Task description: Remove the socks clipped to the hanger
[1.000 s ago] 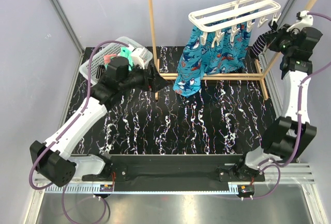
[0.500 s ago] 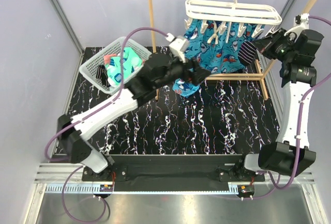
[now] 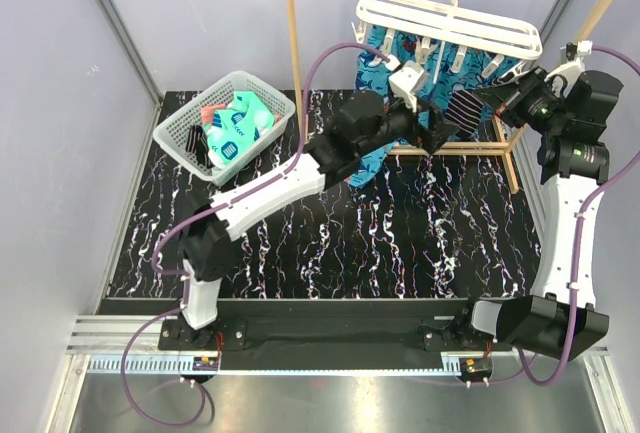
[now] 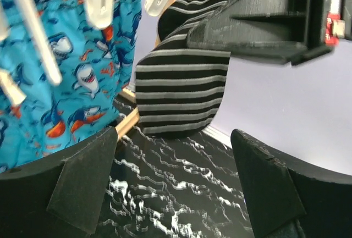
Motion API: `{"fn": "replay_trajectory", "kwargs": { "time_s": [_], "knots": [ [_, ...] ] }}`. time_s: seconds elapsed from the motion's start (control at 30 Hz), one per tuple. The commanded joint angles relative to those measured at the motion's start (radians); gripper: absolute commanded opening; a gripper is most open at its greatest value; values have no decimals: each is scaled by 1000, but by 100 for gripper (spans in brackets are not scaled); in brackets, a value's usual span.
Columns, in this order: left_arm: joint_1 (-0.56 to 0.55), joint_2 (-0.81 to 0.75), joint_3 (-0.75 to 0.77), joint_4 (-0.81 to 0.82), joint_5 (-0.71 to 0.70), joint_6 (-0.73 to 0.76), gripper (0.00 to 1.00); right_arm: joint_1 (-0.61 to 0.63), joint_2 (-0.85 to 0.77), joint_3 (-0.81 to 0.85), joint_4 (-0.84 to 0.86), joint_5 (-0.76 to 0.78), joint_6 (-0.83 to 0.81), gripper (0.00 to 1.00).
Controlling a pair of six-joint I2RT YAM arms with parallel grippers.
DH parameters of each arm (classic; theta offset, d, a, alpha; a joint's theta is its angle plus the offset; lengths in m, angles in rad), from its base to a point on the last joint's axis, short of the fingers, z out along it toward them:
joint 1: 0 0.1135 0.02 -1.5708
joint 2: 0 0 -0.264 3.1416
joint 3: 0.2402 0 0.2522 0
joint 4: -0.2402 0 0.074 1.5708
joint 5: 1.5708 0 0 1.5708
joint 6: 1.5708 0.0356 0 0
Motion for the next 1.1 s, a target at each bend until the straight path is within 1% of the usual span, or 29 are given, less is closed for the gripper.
{"fn": "replay_trajectory", "kwargs": {
  "time_s": [0.0,0.17,0.2,0.33,0.4,0.43,0.5,0.6,0.73,0.9,1.03,1.07],
  "knots": [
    [-27,67,126,37,-55,63,90,6,-36,-34,80,-60,70,0],
    [-45,117,144,86,-66,74,90,6,-44,-36,74,-59,84,0],
    [-47,133,167,87,-66,69,90,6,-42,-40,75,-60,94,0],
    [-53,184,228,73,-70,63,84,6,-59,-54,98,-71,122,0],
    [-54,198,241,83,-72,55,65,6,-59,-54,97,-77,130,0],
    [-56,198,244,98,-74,51,45,6,-61,-53,95,-77,133,0],
    [-59,199,247,107,-75,45,30,6,-61,-53,94,-76,137,0],
    [-62,203,264,84,-83,35,0,6,-64,-54,92,-71,142,0],
    [-62,173,221,83,-109,41,0,6,-68,-56,83,-57,150,0],
    [-62,89,100,90,-123,40,0,6,-79,-63,86,-37,154,0],
    [-68,43,46,104,-121,40,0,6,-76,-74,89,-42,153,0],
    [-73,40,48,96,-148,45,0,6,-76,-73,73,-34,142,9]
  ]
}}
